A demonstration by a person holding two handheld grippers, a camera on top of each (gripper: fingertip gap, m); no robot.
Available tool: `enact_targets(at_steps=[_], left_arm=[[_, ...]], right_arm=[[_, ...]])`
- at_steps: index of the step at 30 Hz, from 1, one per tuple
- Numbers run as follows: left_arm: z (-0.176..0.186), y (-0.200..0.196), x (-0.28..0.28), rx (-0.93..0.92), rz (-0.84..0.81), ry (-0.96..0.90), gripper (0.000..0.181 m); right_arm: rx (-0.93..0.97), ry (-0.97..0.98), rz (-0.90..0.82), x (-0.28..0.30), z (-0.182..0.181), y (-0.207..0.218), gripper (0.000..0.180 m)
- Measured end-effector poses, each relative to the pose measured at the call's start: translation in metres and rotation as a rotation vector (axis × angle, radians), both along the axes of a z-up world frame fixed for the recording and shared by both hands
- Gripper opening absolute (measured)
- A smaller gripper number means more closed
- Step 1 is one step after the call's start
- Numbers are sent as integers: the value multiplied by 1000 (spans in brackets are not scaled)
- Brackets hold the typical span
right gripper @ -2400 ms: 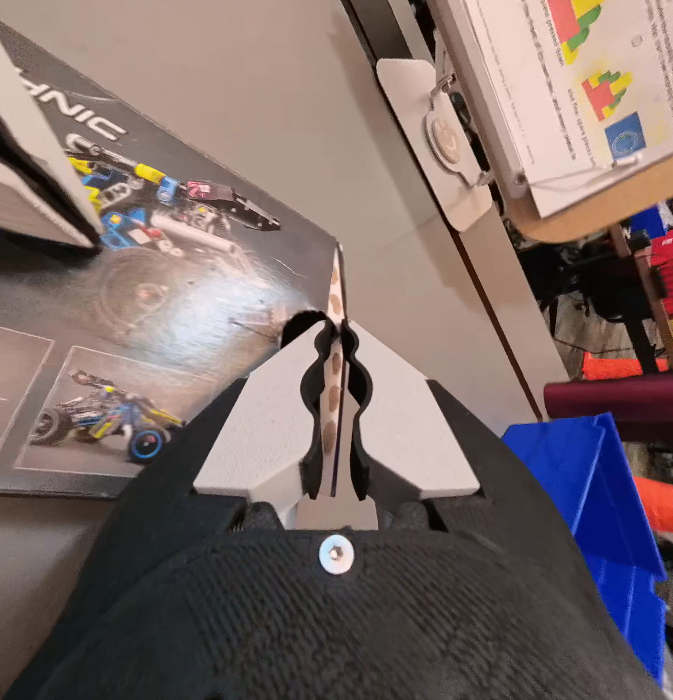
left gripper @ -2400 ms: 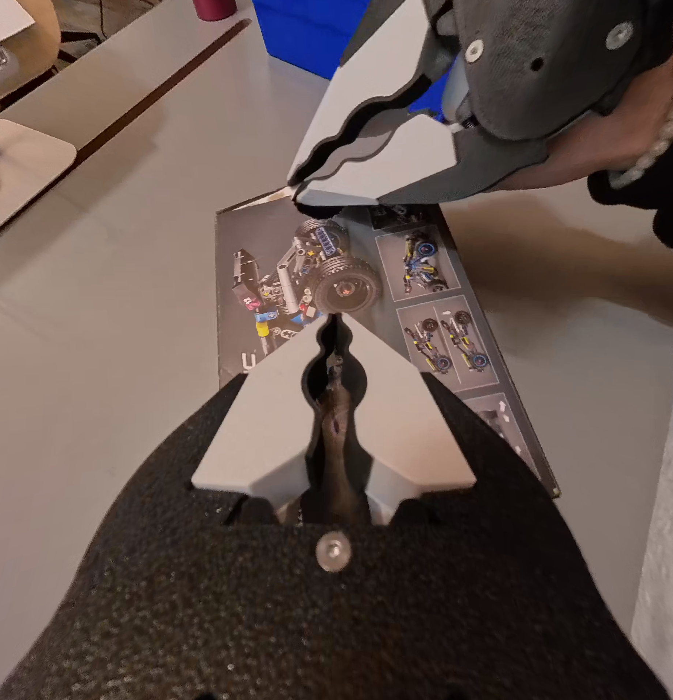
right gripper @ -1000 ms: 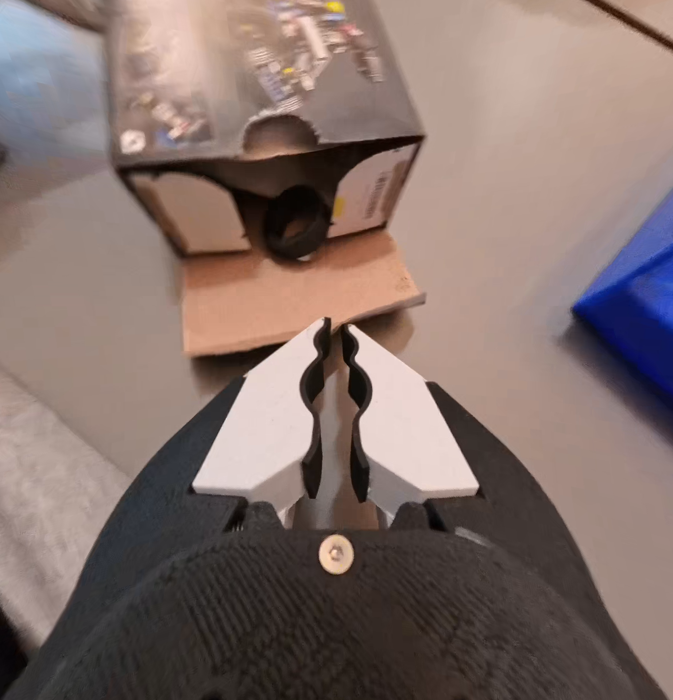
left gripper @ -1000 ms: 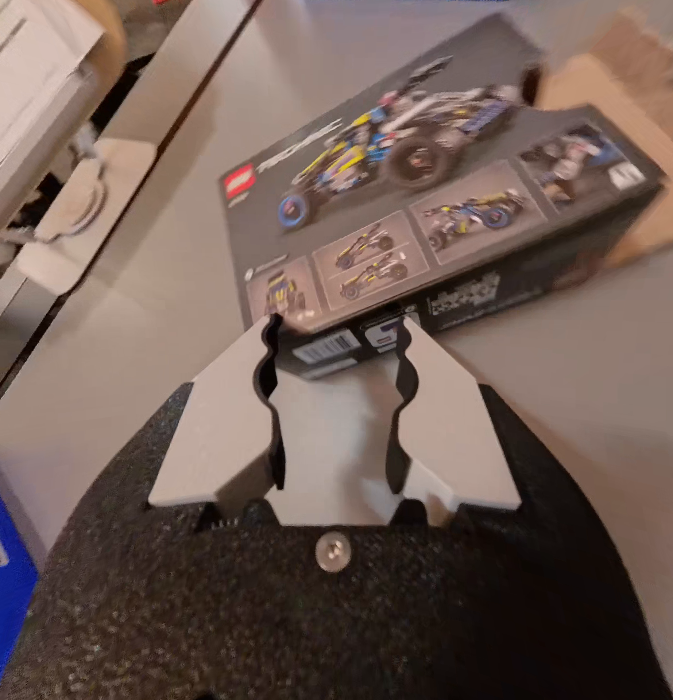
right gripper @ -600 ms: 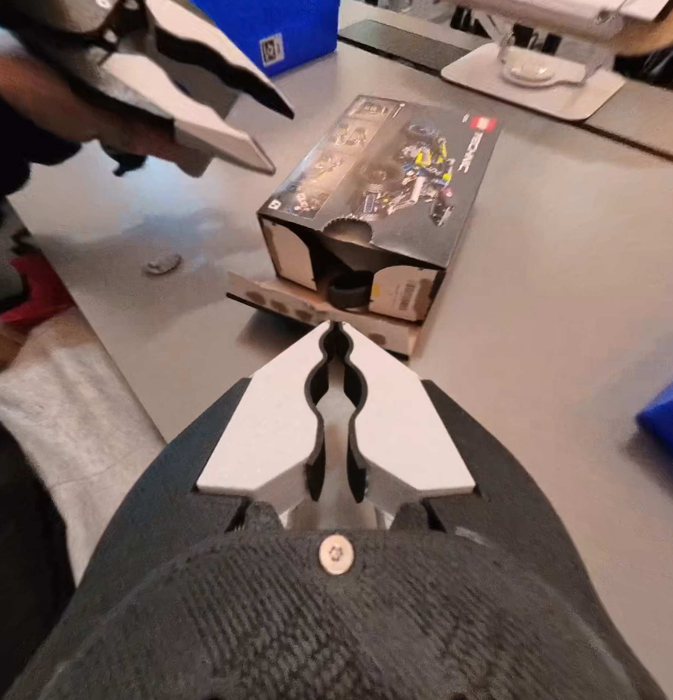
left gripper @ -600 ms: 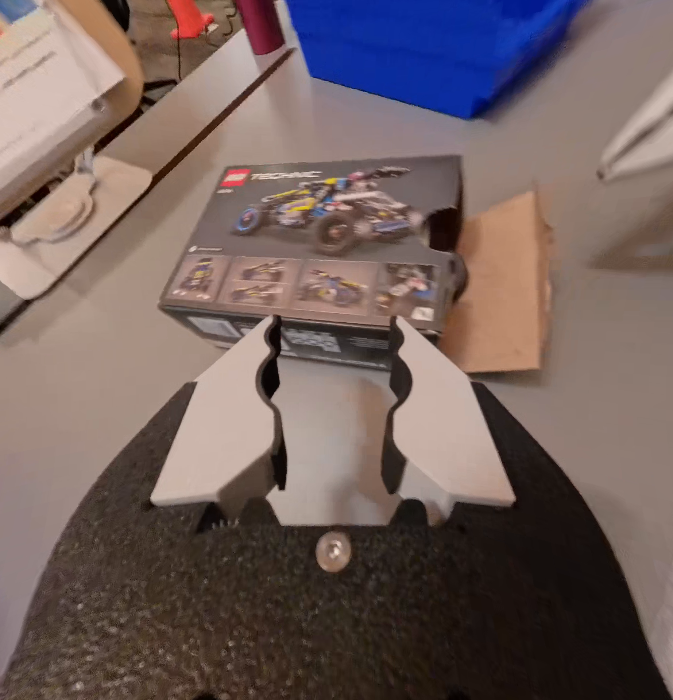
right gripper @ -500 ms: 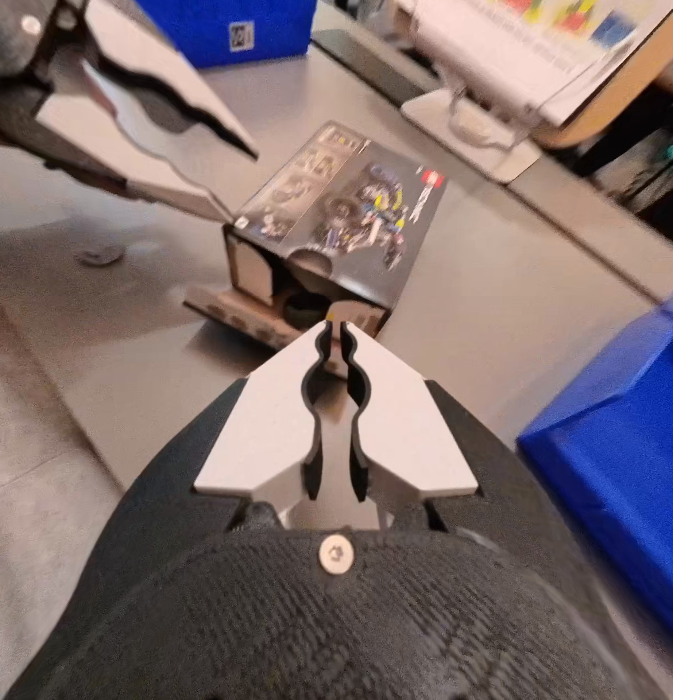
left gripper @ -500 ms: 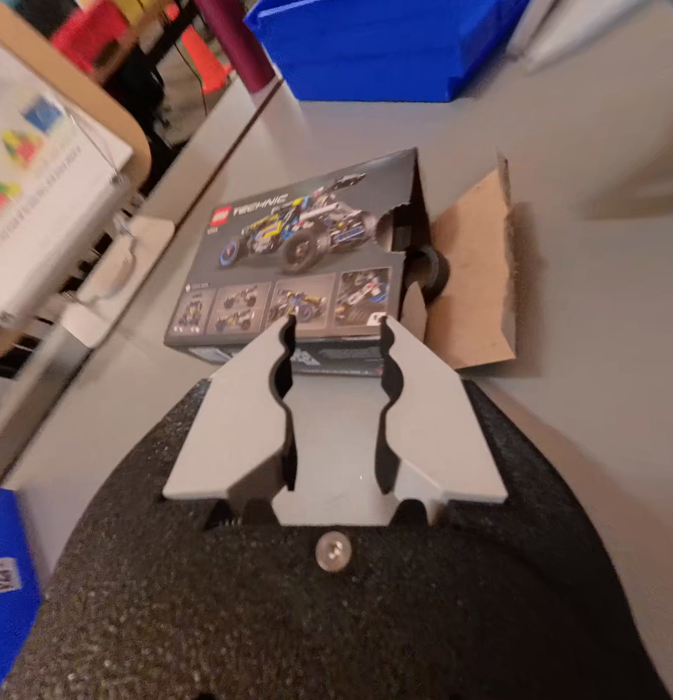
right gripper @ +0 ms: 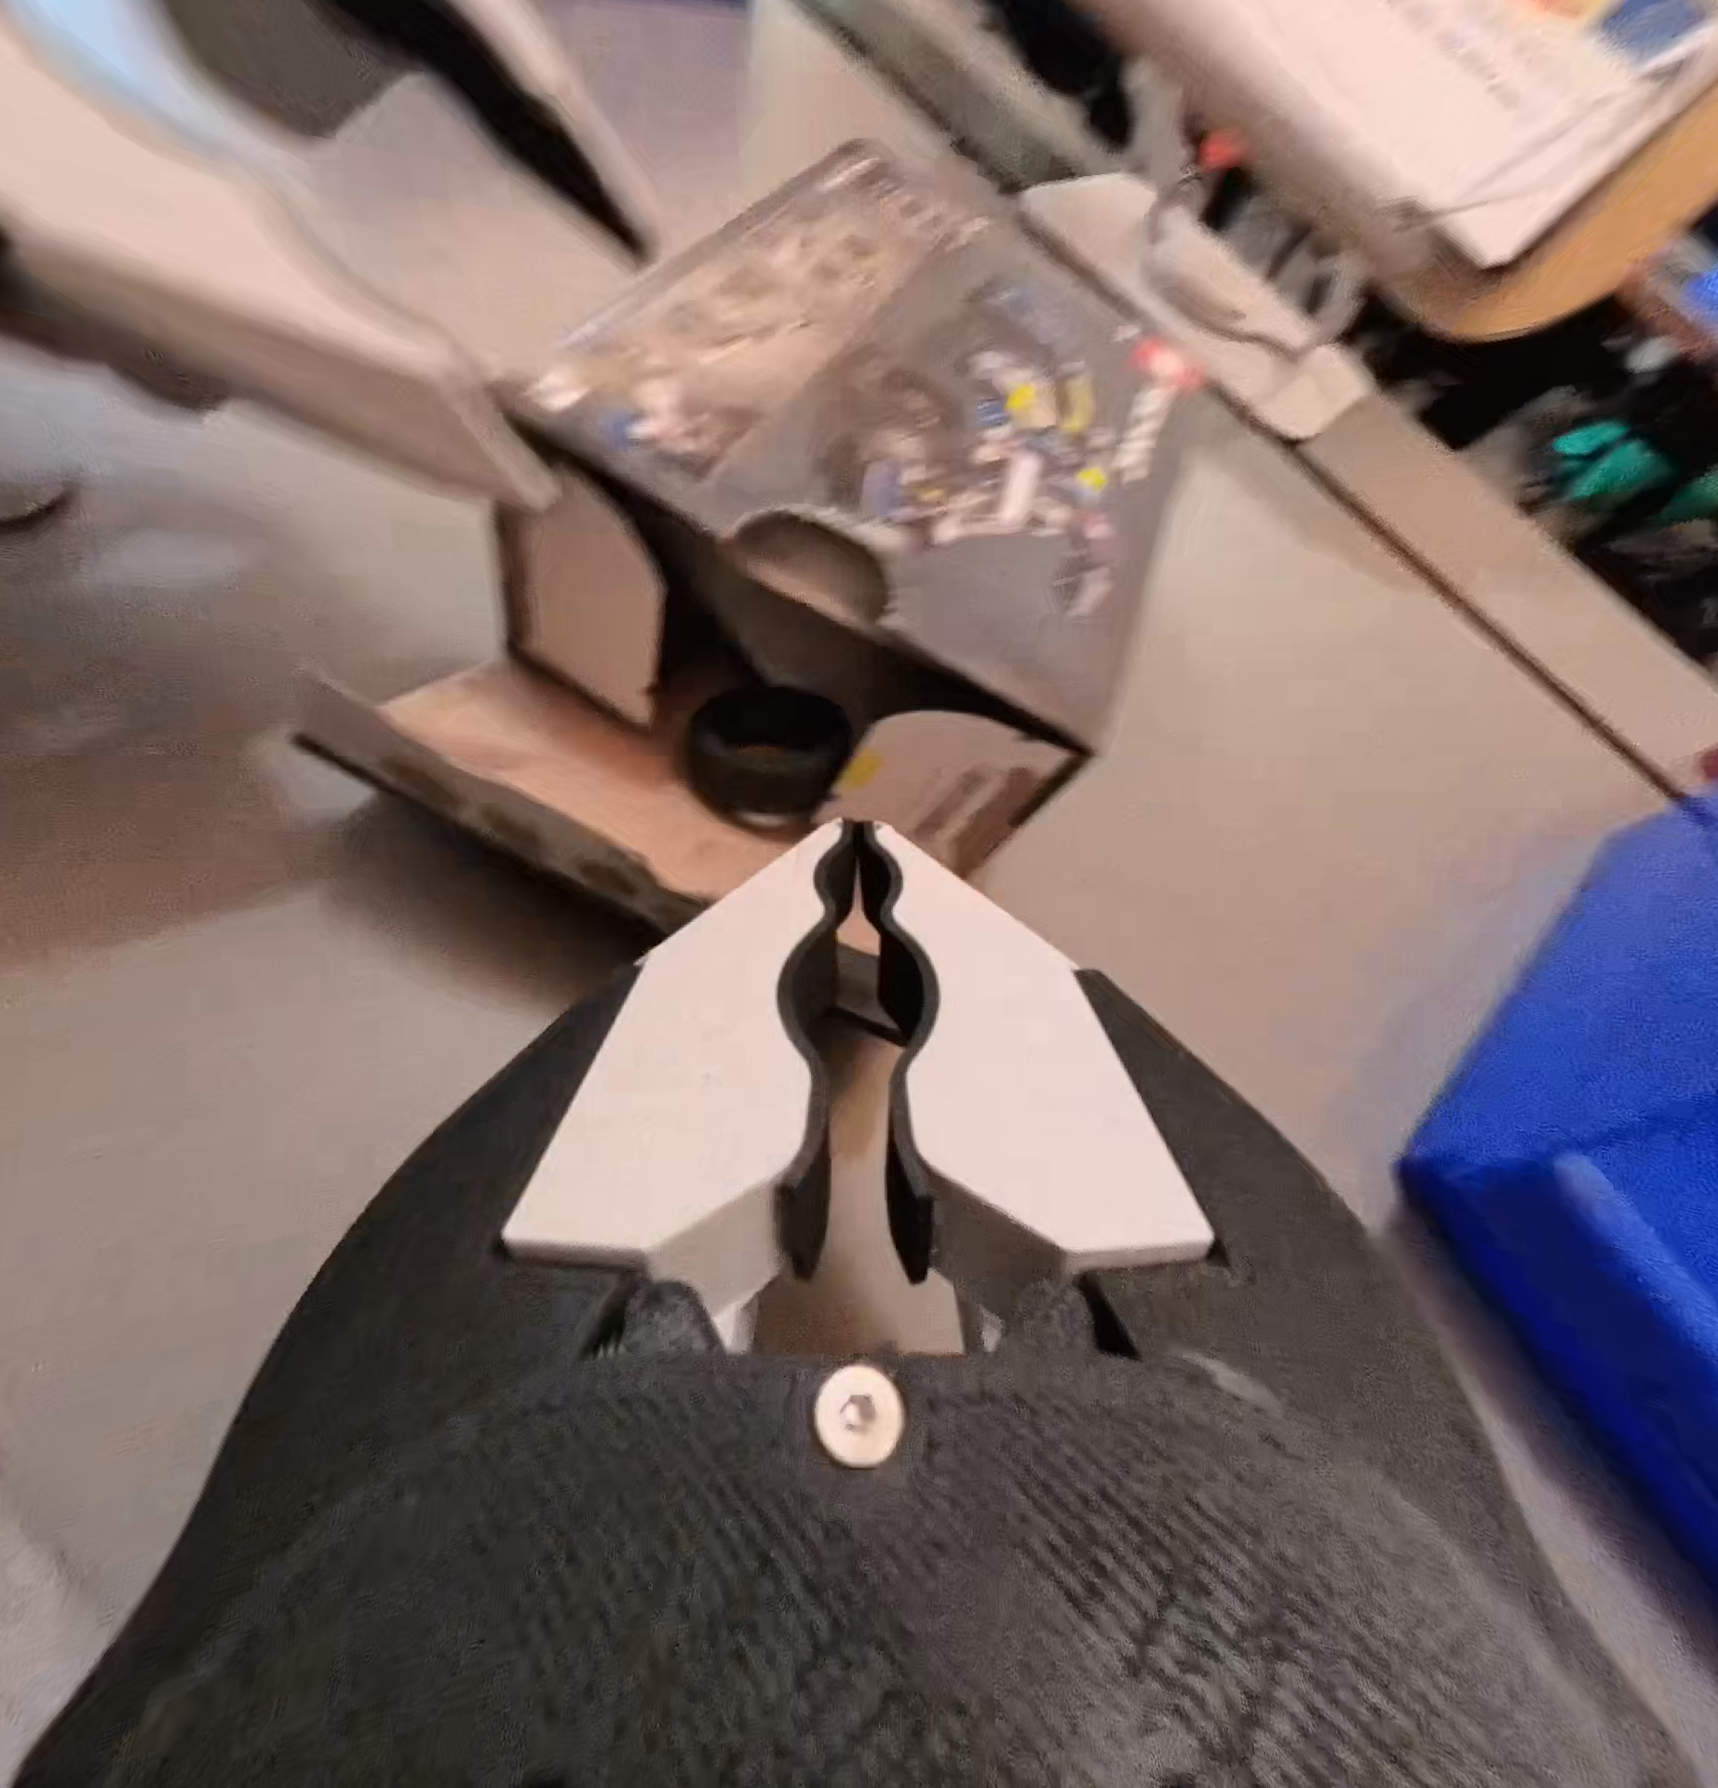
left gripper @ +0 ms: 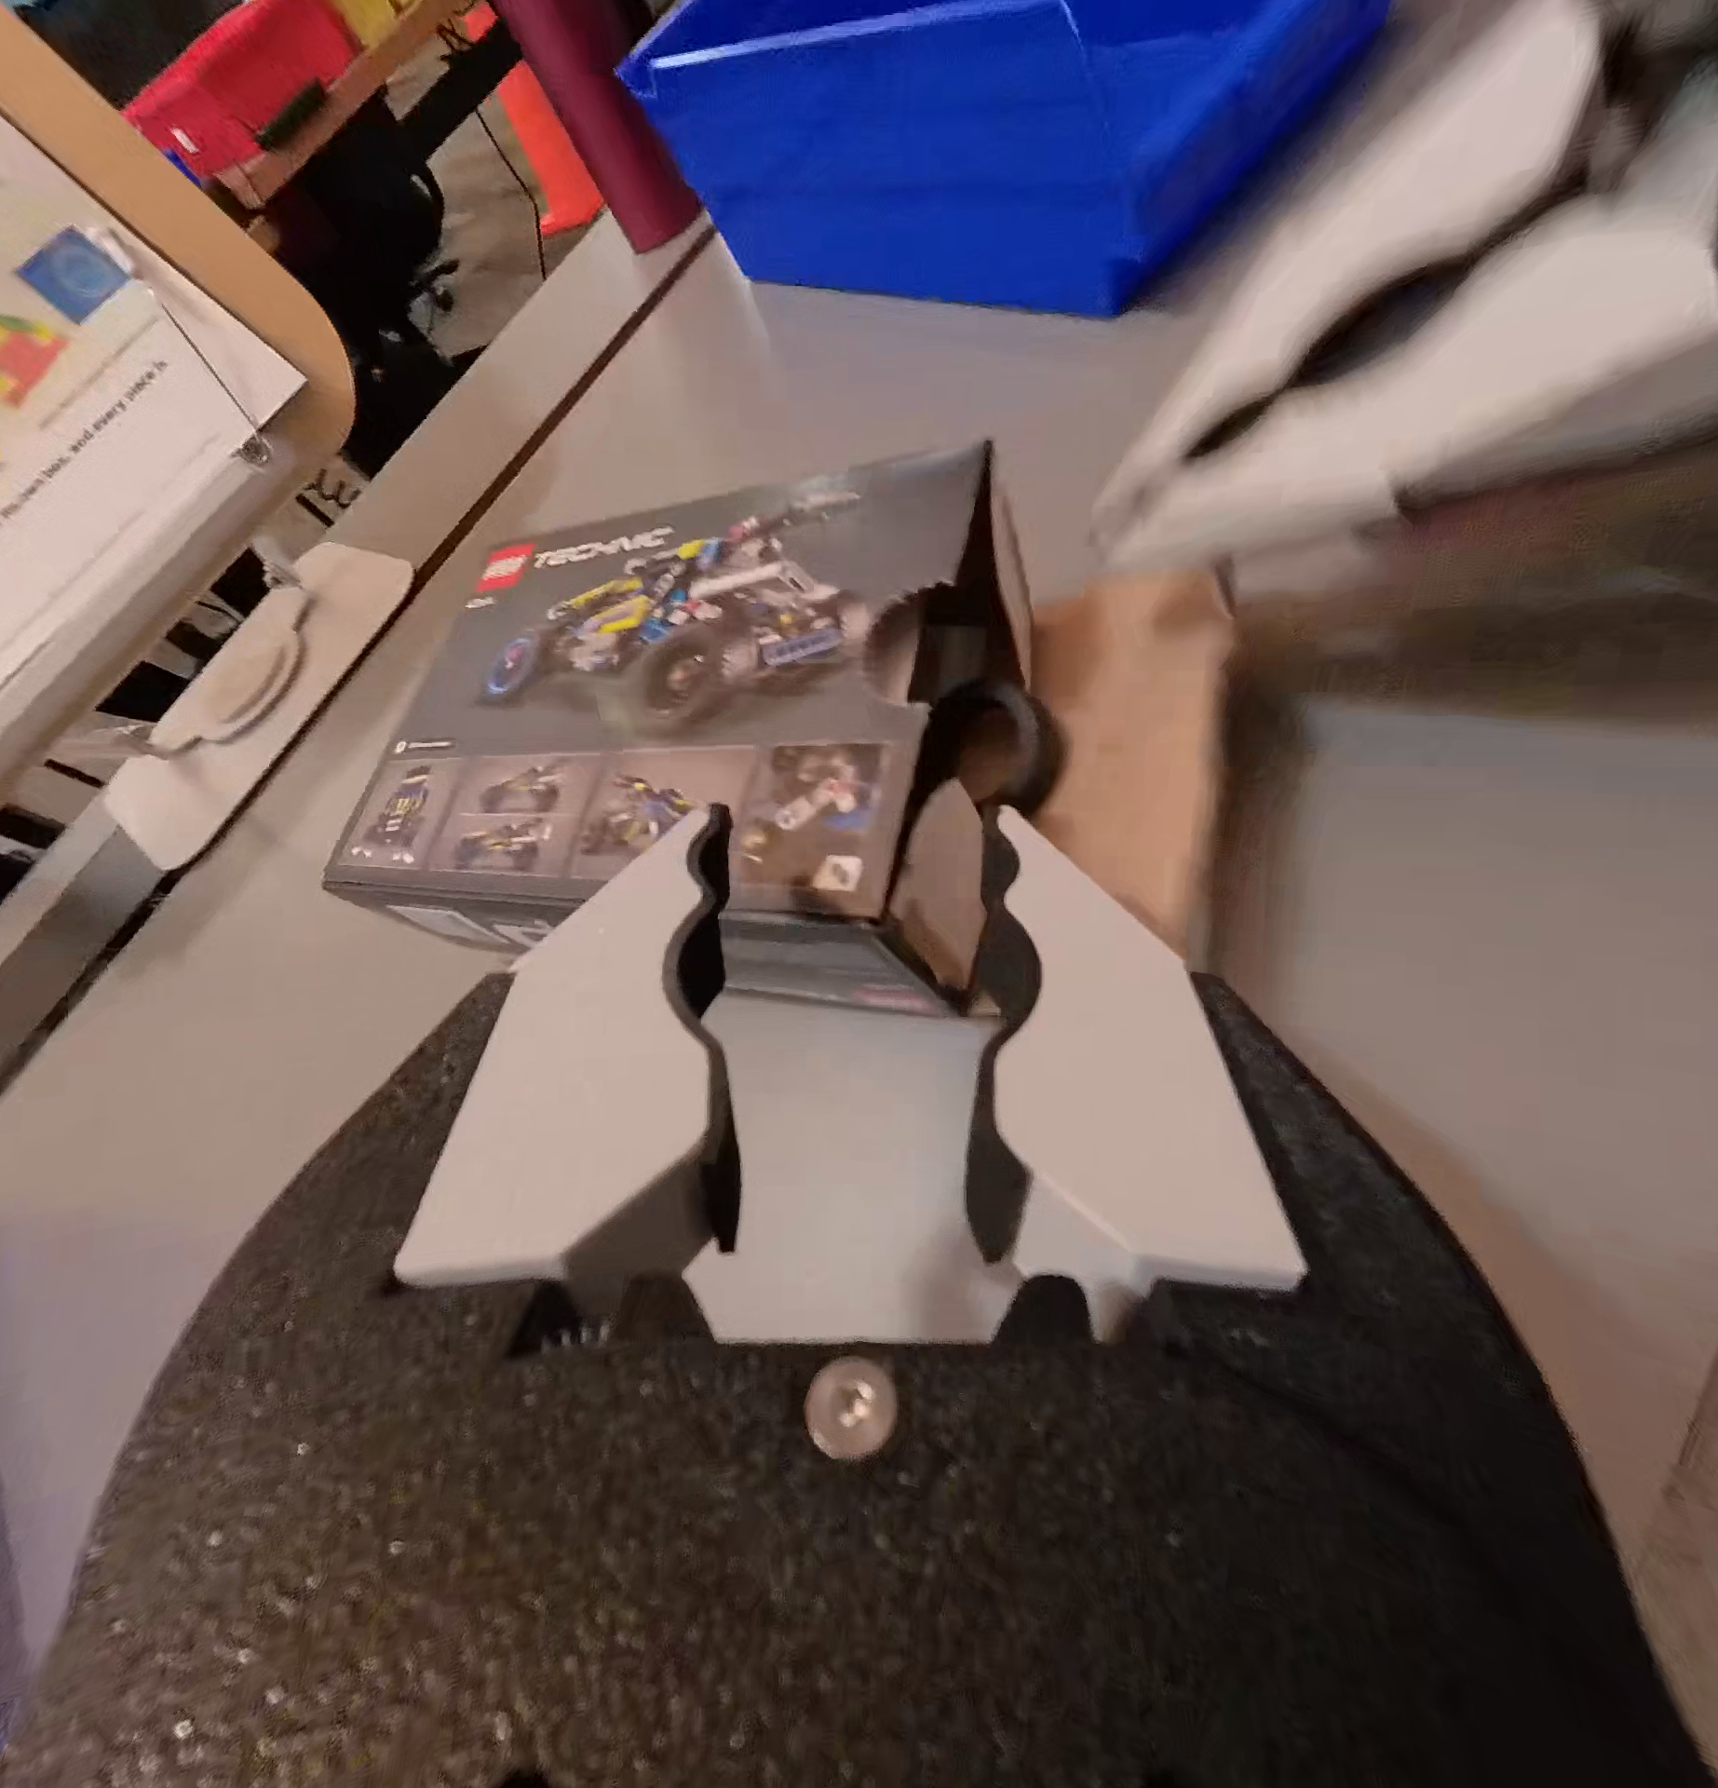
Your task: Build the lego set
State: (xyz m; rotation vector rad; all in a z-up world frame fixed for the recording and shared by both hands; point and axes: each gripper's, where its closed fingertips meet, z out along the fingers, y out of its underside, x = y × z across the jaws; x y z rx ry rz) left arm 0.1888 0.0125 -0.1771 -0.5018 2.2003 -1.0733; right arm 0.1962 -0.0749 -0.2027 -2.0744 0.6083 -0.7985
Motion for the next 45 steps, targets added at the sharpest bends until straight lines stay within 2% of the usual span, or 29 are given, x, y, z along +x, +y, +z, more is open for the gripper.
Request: enact_targets(at_steps=[1,3,5,7,8,9,11,14,17,19,21,24,25,26,29,31,35,36,38,39,41,45], left_arm=[[-6,0,-3,47,3,-28,55],[-15,3,2,153,63,-120,62],[-19,8,16,186,190,-186,72],[-26,11,28,154,286,-175,75],[-28,10,32,111,324,-148,80],[-28,8,34,68,346,-131,82],[-26,10,38,38,386,-123,83],[-28,14,44,-2,424,-91,87],[-28,18,49,-36,439,-71,84],[-27,25,51,-36,457,-71,83],[-26,36,54,-33,487,-63,78],[-27,59,57,-39,534,-47,73],[-28,62,56,-53,533,-37,70],[-27,63,55,-66,533,-33,69],[-22,63,54,-90,531,-28,68],[-21,58,56,-110,524,-7,70],[-20,50,63,-167,529,25,75],[-22,47,66,-179,533,38,78],[-28,45,72,-149,561,51,80],[-31,45,75,-121,574,50,81],[-33,45,77,-100,584,41,83],[-37,44,75,-183,588,102,80]], right_arm=[[24,-64,-63,11,15,-10,2],[101,-107,-140,30,35,-17,20],[167,-2,-153,41,28,-3,51],[181,22,-184,47,23,1,48],[176,17,-239,51,20,-5,57],[176,46,-242,51,13,-2,60],[216,124,-190,43,3,14,60],[228,71,-251,52,7,6,64],[248,106,-257,62,5,14,56],[187,88,-276,71,0,10,40],[158,105,-285,74,-11,2,0],[150,133,-291,75,-20,-9,0],[167,139,-286,75,-16,-9,3],[217,136,-281,73,-5,-7,14],[378,139,-173,66,28,26,30],[305,199,-178,74,17,40,59],[217,125,-265,99,23,41,55],[217,134,-265,104,20,44,59],[296,211,-228,105,18,54,50],[300,226,-218,104,18,54,51],[235,291,-175,90,7,53,67],[125,227,-177,85,-9,51,71]])
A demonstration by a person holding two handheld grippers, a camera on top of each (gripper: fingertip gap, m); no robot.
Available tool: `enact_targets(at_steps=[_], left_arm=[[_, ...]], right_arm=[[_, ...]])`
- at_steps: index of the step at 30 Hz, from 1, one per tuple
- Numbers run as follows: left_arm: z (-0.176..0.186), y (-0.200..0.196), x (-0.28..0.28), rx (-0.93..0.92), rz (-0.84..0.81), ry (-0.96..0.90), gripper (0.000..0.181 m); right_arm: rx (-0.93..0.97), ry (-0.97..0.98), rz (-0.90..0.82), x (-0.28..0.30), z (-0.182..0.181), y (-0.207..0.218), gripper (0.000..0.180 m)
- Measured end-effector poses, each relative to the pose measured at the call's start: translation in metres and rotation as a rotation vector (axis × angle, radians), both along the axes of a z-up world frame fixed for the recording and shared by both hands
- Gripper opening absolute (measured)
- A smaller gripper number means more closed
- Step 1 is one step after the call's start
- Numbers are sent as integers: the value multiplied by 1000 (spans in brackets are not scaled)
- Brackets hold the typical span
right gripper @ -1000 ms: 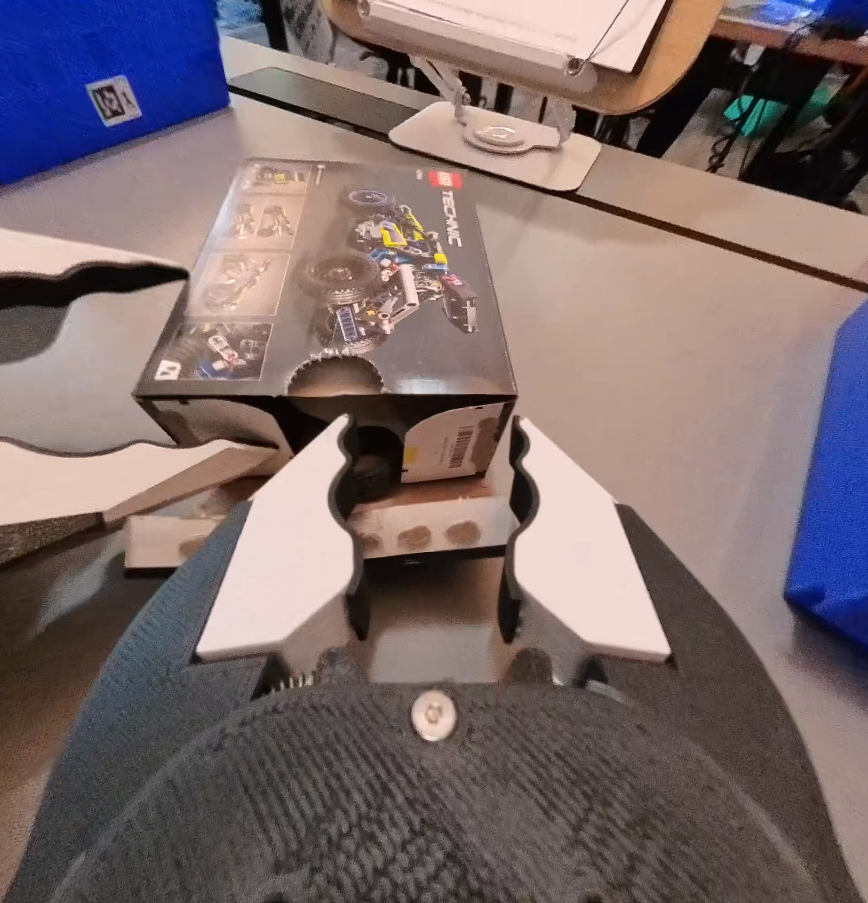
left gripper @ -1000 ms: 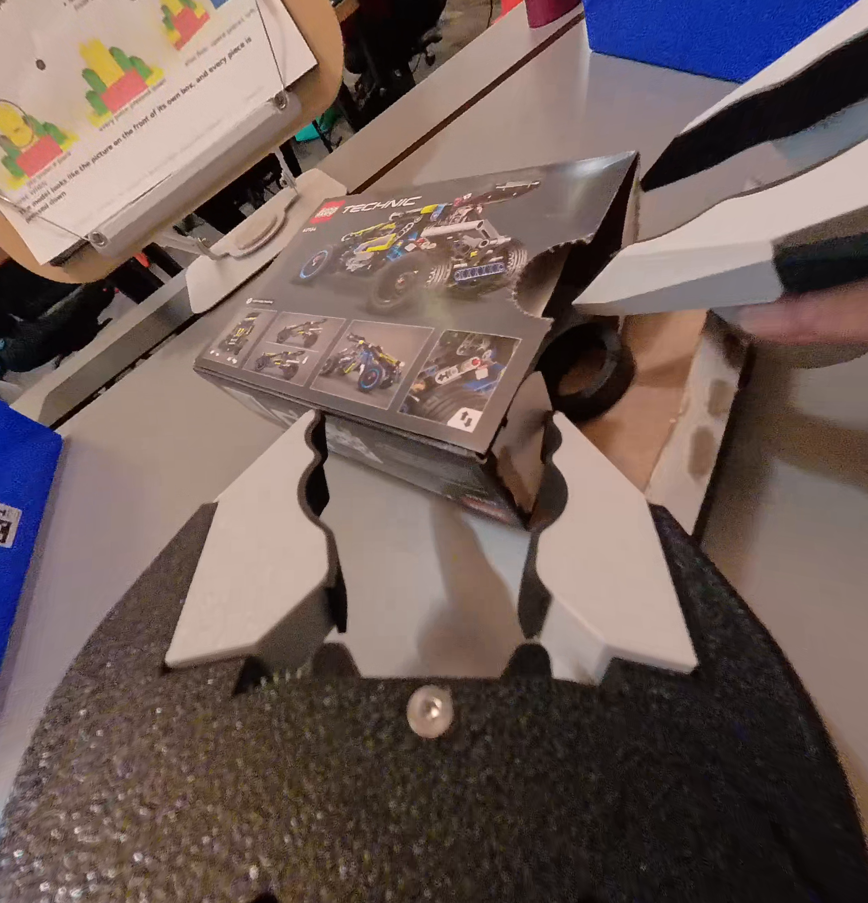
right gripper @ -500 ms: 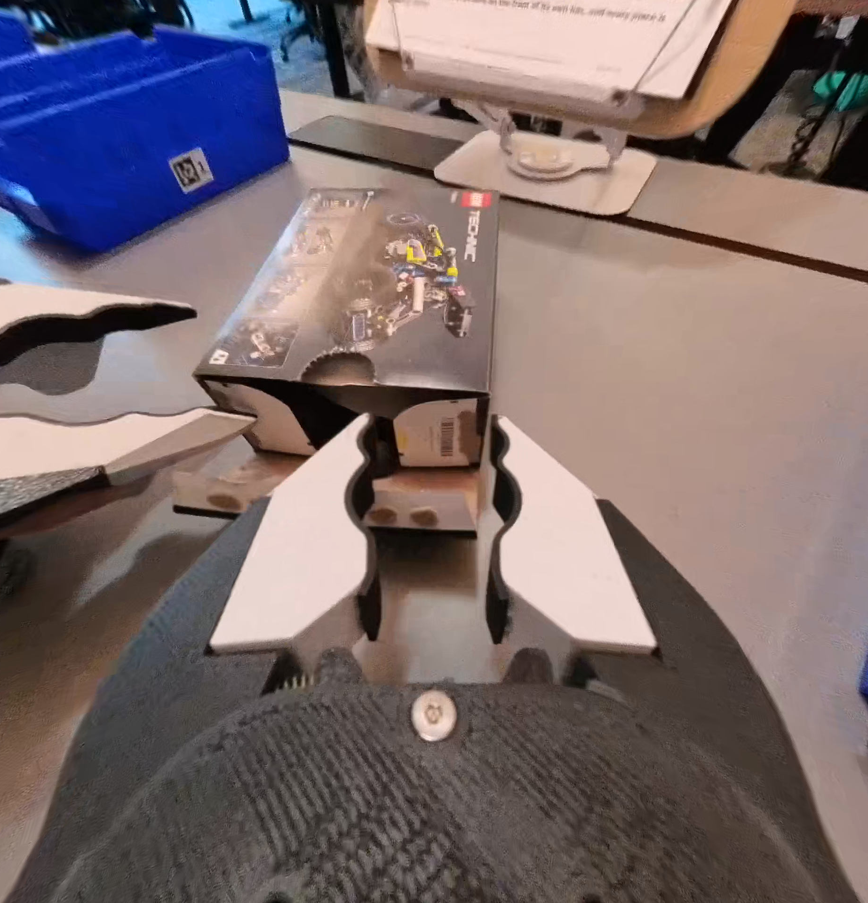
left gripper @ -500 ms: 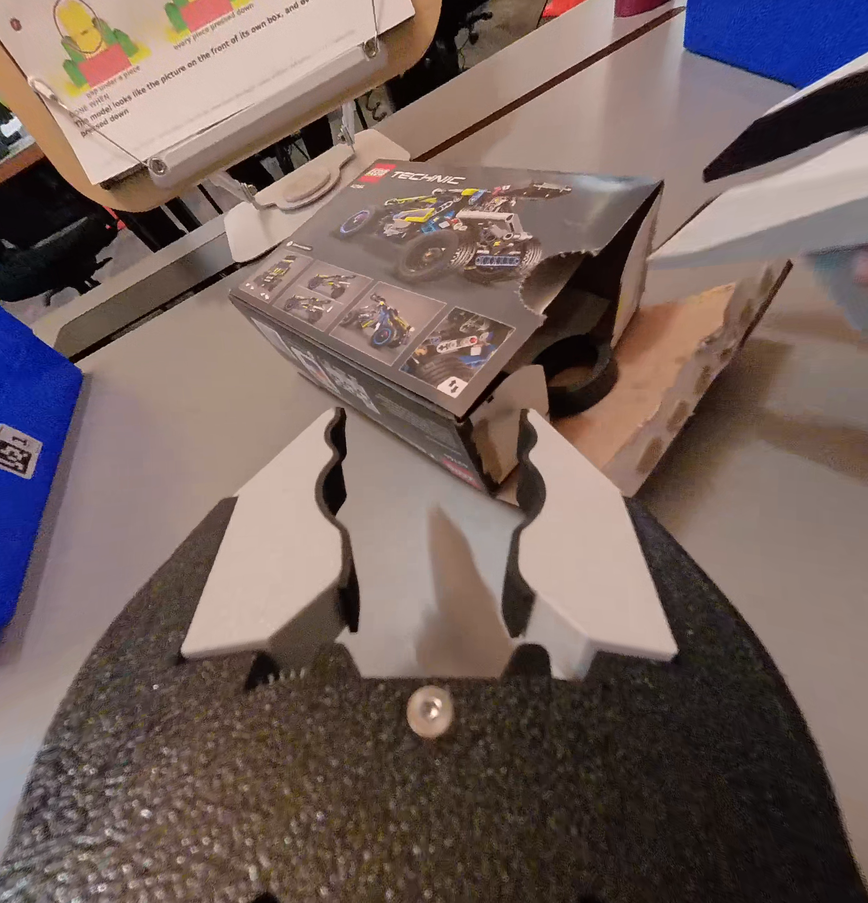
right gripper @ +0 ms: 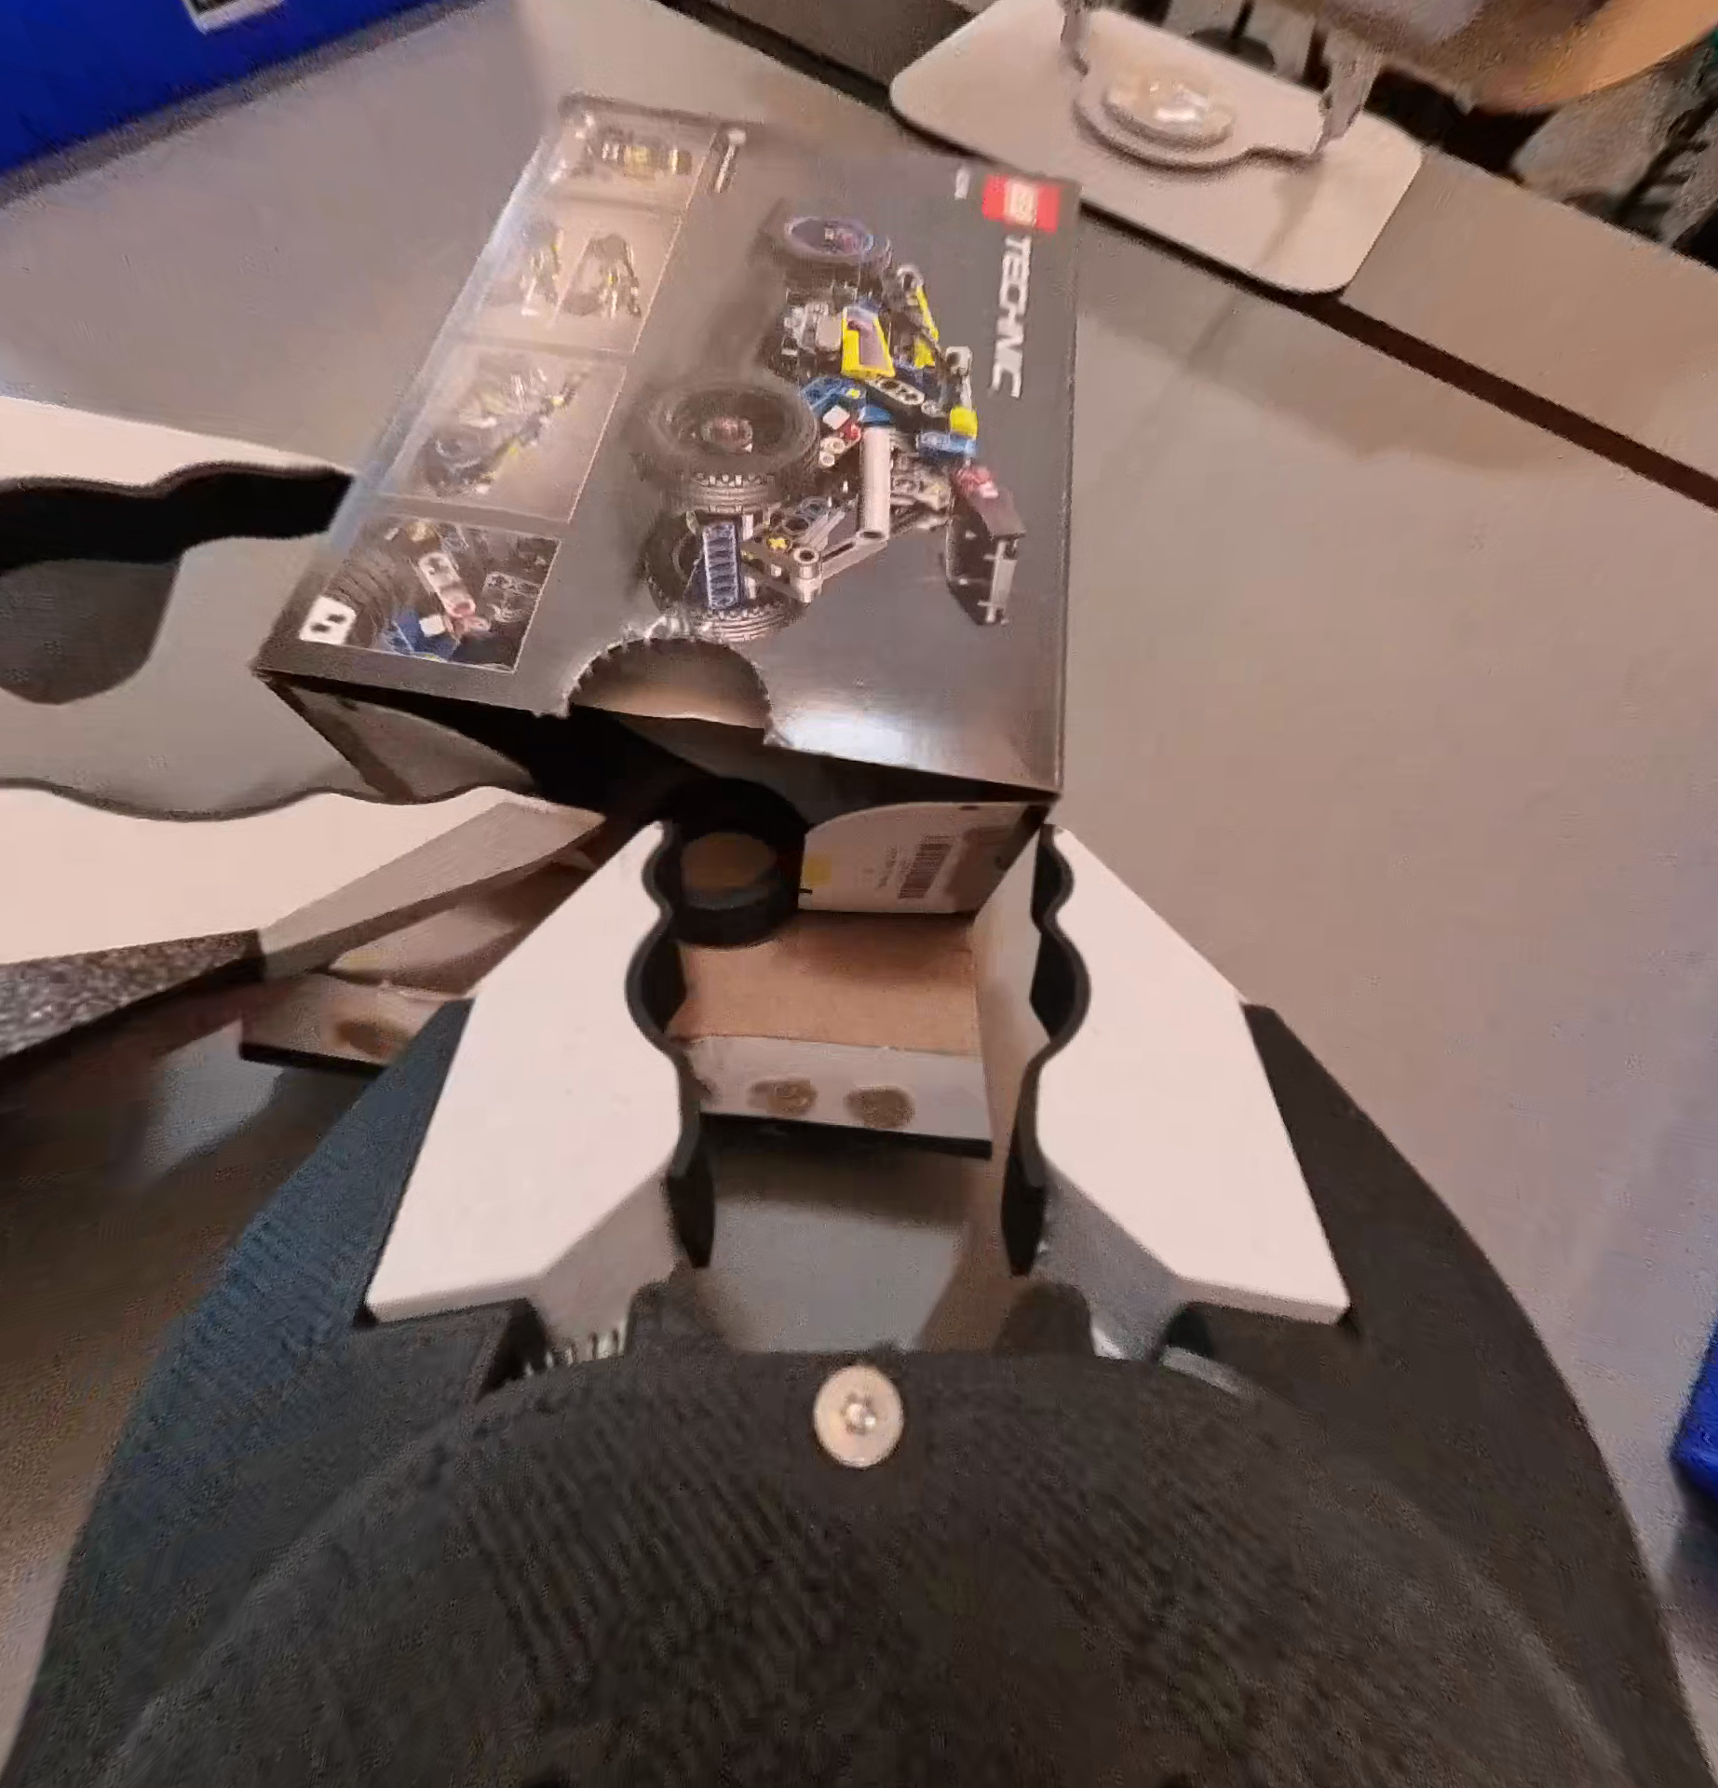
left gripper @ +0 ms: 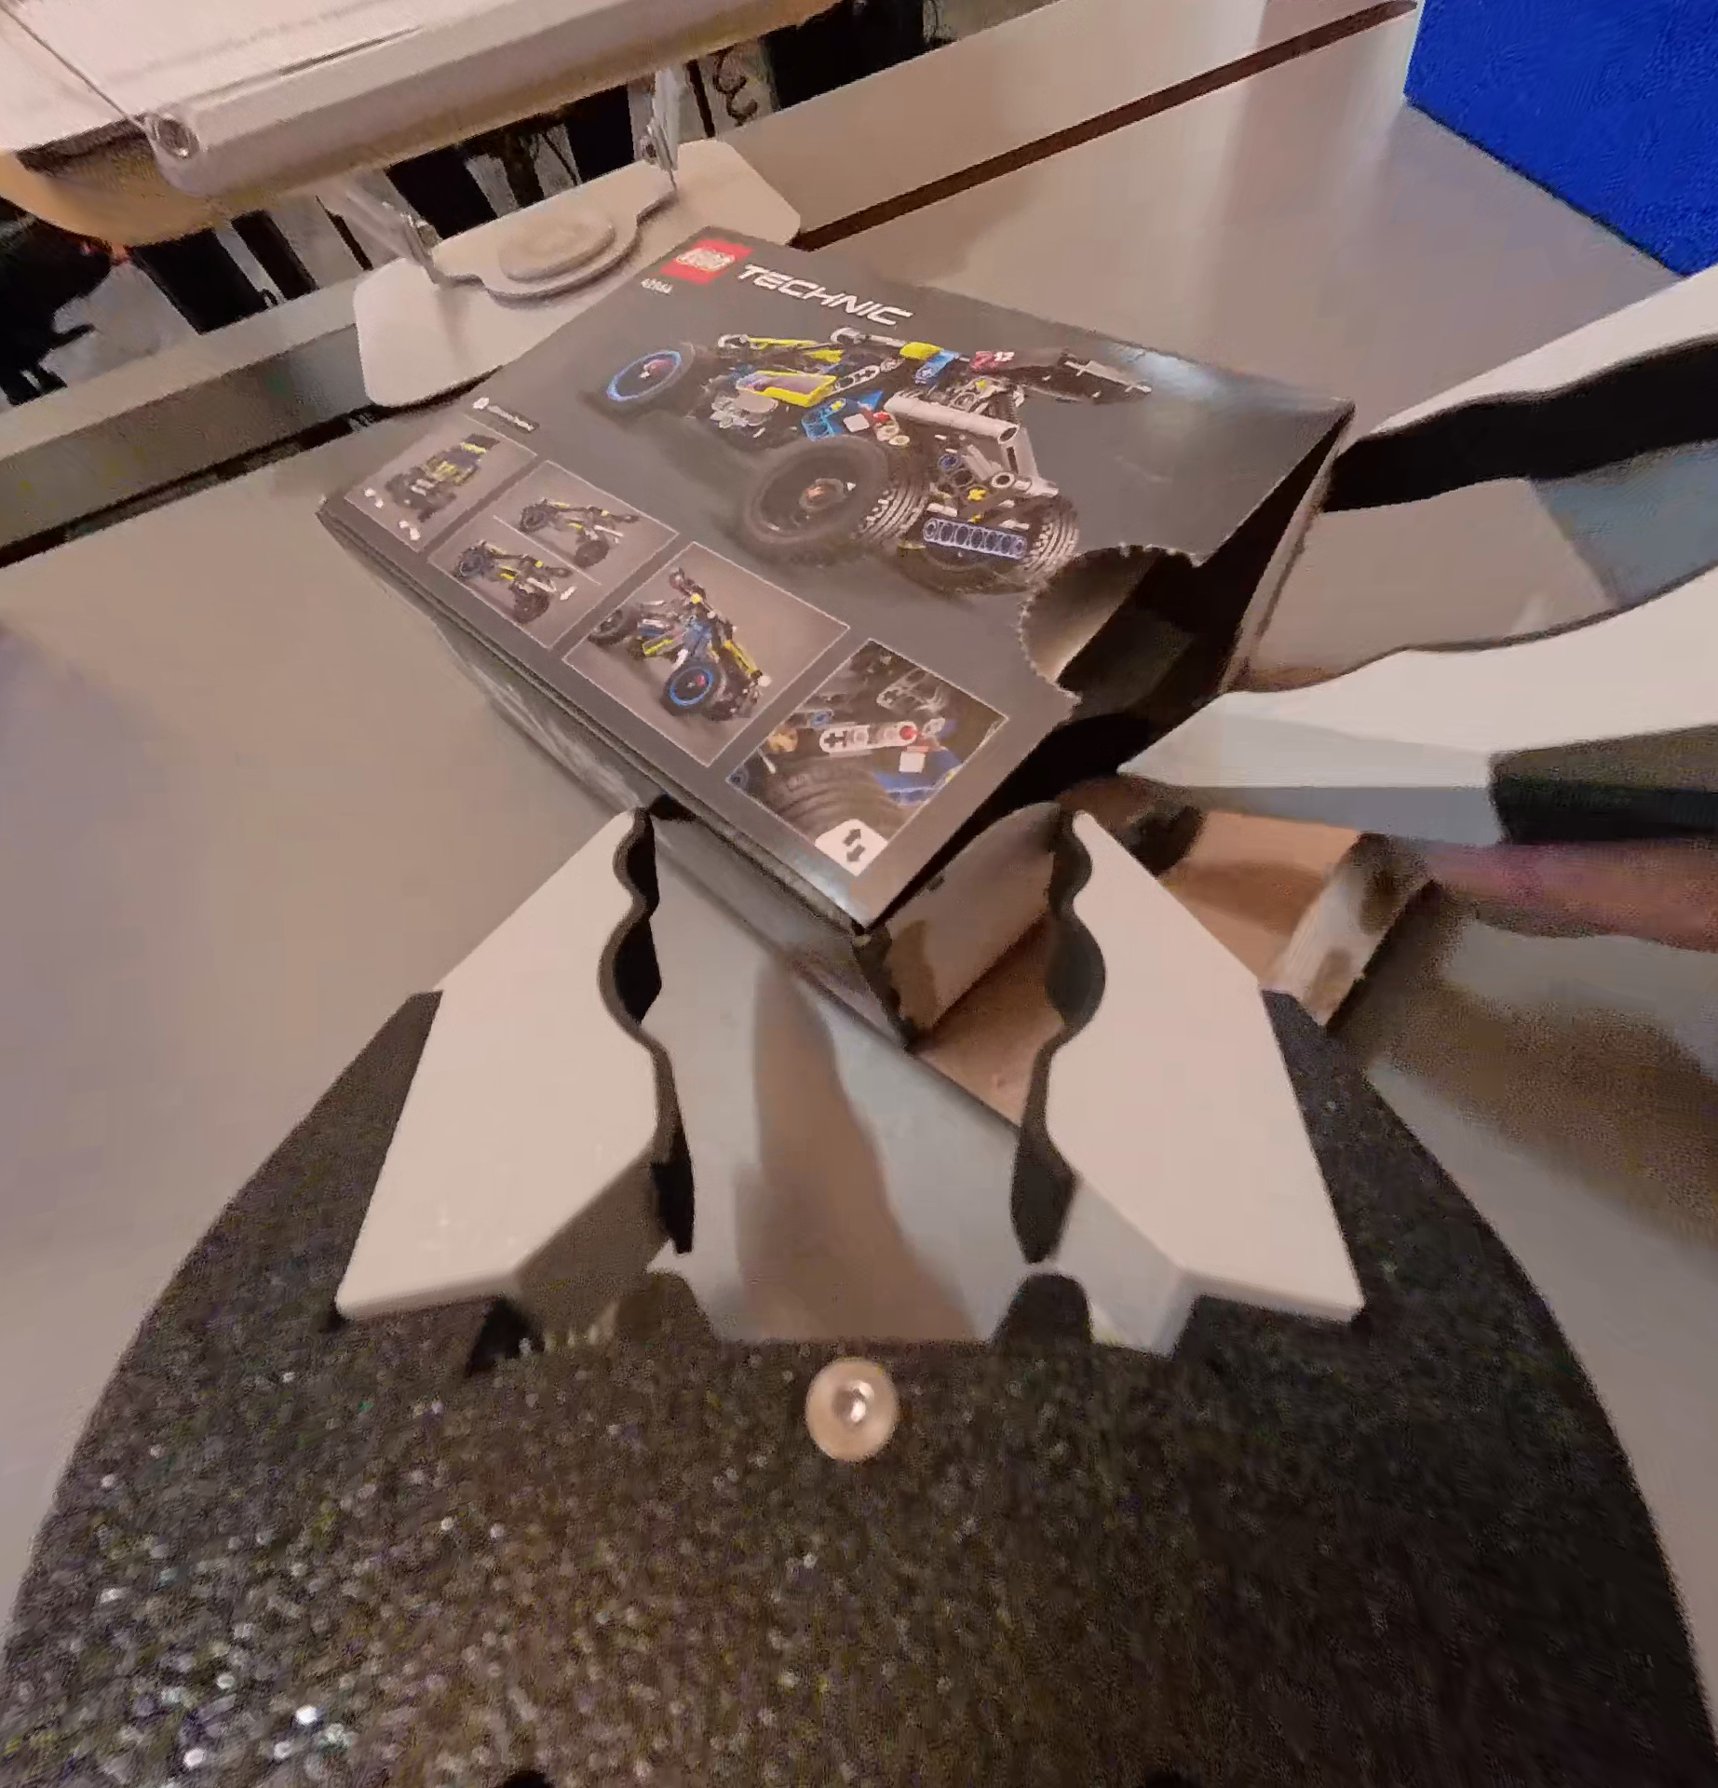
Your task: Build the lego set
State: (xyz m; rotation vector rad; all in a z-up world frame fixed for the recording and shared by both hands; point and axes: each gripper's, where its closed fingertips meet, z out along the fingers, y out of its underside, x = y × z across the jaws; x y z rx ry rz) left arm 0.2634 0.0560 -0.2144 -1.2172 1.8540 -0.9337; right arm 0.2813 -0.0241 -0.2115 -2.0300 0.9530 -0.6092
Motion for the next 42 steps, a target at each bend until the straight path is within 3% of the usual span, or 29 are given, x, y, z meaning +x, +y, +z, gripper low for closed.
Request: enact_targets(at_steps=[3,7,11,13,15,19,20,29,31,38,42], left_arm=[[0,4,-1,-29,15,4,82],[0,19,-5,-20,38,2,81],[-2,22,-12,-69,39,5,81],[-1,29,-17,-62,50,-4,73],[0,37,-21,-70,64,-6,54],[-2,42,-21,-111,44,22,11],[-1,48,-19,-104,66,12,8],[-4,108,-7,-264,114,67,0],[0,110,-5,-279,62,72,1],[62,98,-5,-249,-116,19,2],[68,107,-5,-149,-134,-10,2]], right_arm=[[73,23,-19,5,-5,3,67],[163,23,23,1,0,7,24],[101,-10,37,0,0,9,17],[129,-7,39,-1,0,7,8],[125,-26,19,0,-1,-3,2],[114,-27,49,0,-1,2,1],[86,-37,44,2,-1,1,0],[163,8,157,-13,2,24,0],[193,12,177,-13,8,31,0],[352,-58,221,1,66,22,0],[433,-58,260,-7,79,32,0]])
